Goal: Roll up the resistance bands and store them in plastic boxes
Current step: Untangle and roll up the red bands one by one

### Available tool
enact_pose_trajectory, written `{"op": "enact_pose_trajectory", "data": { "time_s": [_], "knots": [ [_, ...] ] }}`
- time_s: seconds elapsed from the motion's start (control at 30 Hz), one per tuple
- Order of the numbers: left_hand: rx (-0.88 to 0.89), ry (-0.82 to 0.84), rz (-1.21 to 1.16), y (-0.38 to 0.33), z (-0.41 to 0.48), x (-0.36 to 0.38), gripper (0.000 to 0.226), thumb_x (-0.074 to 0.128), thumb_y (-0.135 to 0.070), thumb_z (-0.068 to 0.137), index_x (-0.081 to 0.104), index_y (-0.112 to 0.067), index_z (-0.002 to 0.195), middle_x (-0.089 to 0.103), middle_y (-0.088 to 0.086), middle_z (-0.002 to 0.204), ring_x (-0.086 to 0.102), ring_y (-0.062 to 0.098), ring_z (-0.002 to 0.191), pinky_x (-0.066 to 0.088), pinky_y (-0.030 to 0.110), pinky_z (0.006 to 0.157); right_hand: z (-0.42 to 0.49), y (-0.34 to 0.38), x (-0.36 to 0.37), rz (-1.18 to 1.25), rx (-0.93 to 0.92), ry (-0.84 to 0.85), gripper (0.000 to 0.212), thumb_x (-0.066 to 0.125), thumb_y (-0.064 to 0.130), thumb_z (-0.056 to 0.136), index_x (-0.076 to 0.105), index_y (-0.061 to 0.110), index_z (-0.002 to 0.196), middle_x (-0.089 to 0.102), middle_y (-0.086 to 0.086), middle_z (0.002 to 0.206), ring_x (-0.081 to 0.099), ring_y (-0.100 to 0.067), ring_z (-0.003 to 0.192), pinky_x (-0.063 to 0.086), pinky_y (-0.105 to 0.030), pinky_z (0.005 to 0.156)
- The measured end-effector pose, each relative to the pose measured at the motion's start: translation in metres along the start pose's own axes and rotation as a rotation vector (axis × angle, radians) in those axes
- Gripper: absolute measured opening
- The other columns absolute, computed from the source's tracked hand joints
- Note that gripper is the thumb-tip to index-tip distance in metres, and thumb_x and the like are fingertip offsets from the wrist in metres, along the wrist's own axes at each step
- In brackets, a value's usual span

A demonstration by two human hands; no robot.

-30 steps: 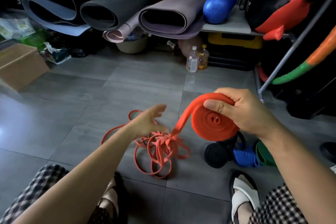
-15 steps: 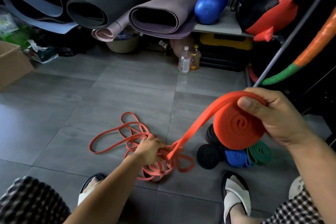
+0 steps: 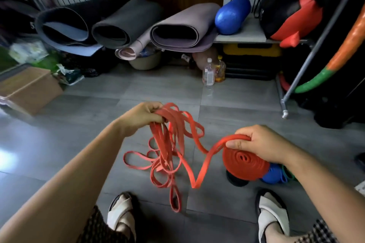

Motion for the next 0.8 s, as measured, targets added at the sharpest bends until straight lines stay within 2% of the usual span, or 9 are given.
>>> {"op": "enact_pose_trajectory", "data": {
  "time_s": [0.1, 0.17, 0.3, 0.37, 0.47, 0.57, 0.67, 0.73, 0.8],
  "knots": [
    [0.082, -0.121, -0.305, -0.006, -0.015, -0.035, 0.039, 0.063, -0.014, 0.051, 0.064, 0.002, 0.087, 0.064, 0.014, 0.084, 0.057, 0.022, 0.076, 0.045, 0.028, 0.072, 0.0, -0.001, 0.006, -0.05, 0.026, 0.027, 0.035, 0.066, 0.044, 0.078, 0.065, 0.009, 0.074, 0.058, -0.001, 0.062, 0.052, -0.01, 0.058, 0.038, -0.023, 0.057],
    [0.132, -0.133, -0.43, -0.009, -0.026, -0.051, 0.024, 0.06, -0.009, 0.058, 0.068, -0.005, 0.081, 0.064, 0.01, 0.078, 0.061, 0.019, 0.07, 0.05, 0.026, 0.068, 0.001, -0.005, 0.005, -0.037, 0.066, 0.006, 0.037, 0.066, 0.046, 0.077, 0.067, 0.009, 0.076, 0.062, -0.005, 0.066, 0.055, -0.013, 0.062, 0.04, -0.026, 0.06],
    [0.082, -0.064, -0.209, -0.004, -0.043, -0.064, 0.027, 0.079, -0.024, 0.059, 0.072, -0.017, 0.084, 0.069, 0.006, 0.08, 0.067, 0.017, 0.072, 0.055, 0.026, 0.069, 0.001, -0.015, -0.026, -0.069, 0.147, -0.181, 0.026, 0.067, 0.04, 0.079, 0.067, 0.016, 0.069, 0.063, 0.0, 0.066, 0.056, -0.016, 0.066, 0.037, -0.018, 0.055],
    [0.082, -0.247, -0.29, 0.01, -0.049, -0.083, 0.028, 0.076, -0.021, 0.059, 0.07, -0.015, 0.085, 0.067, 0.009, 0.08, 0.063, 0.019, 0.07, 0.051, 0.032, 0.068, 0.0, -0.024, -0.039, -0.117, 0.195, -0.206, 0.028, 0.066, 0.039, 0.08, 0.061, 0.018, 0.062, 0.058, 0.001, 0.061, 0.054, -0.02, 0.068, 0.036, -0.022, 0.056],
    [0.04, -0.568, -0.844, 0.041, -0.056, -0.098, 0.019, 0.065, -0.025, 0.078, 0.063, -0.012, 0.091, 0.069, 0.001, 0.072, 0.065, 0.013, 0.066, 0.055, 0.025, 0.065, 0.001, -0.04, -0.037, -0.177, 0.256, -0.141, 0.033, 0.065, 0.042, 0.08, 0.064, 0.011, 0.068, 0.058, -0.004, 0.063, 0.056, -0.023, 0.07, 0.038, -0.03, 0.06],
    [-0.022, -0.88, -0.935, 0.057, -0.07, -0.114, 0.019, 0.055, -0.013, 0.085, 0.07, -0.013, 0.072, 0.066, 0.0, 0.063, 0.059, 0.015, 0.059, 0.051, 0.022, 0.058, 0.004, -0.041, -0.026, -0.196, 0.273, -0.06, 0.033, 0.065, 0.046, 0.079, 0.067, 0.013, 0.074, 0.065, -0.007, 0.071, 0.06, -0.021, 0.071, 0.041, -0.031, 0.062],
    [0.018, -0.995, -1.14, 0.064, -0.073, -0.124, 0.01, 0.054, -0.013, 0.083, 0.064, -0.011, 0.082, 0.064, 0.004, 0.069, 0.061, 0.018, 0.064, 0.052, 0.028, 0.063, 0.005, -0.042, -0.026, -0.18, 0.297, -0.063, 0.032, 0.066, 0.046, 0.078, 0.067, 0.015, 0.071, 0.066, -0.009, 0.07, 0.06, -0.023, 0.07, 0.042, -0.032, 0.062],
    [-0.075, -1.102, -1.012, 0.076, -0.081, -0.133, 0.012, 0.05, -0.008, 0.084, 0.061, -0.009, 0.079, 0.064, 0.001, 0.057, 0.058, 0.014, 0.058, 0.05, 0.024, 0.056, 0.003, -0.042, -0.036, -0.136, 0.311, -0.12, 0.033, 0.068, 0.044, 0.077, 0.067, 0.012, 0.068, 0.065, -0.012, 0.068, 0.059, -0.025, 0.069, 0.04, -0.033, 0.061],
    [-0.246, -1.088, -0.629, 0.084, -0.084, -0.142, 0.016, 0.045, -0.006, 0.086, 0.06, -0.006, 0.081, 0.062, 0.002, 0.055, 0.057, 0.014, 0.053, 0.048, 0.023, 0.055, 0.001, -0.035, -0.044, -0.12, 0.288, -0.155, 0.034, 0.067, 0.043, 0.078, 0.066, 0.01, 0.068, 0.063, -0.012, 0.066, 0.055, -0.023, 0.064, 0.037, -0.031, 0.057]
  ]
}}
Point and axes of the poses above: each hand's wrist, its own z-axis towards the middle knuckle, its own x-axis out of the palm, y = z × x, the point moved 8 cm from there along z, towards the middle knuckle
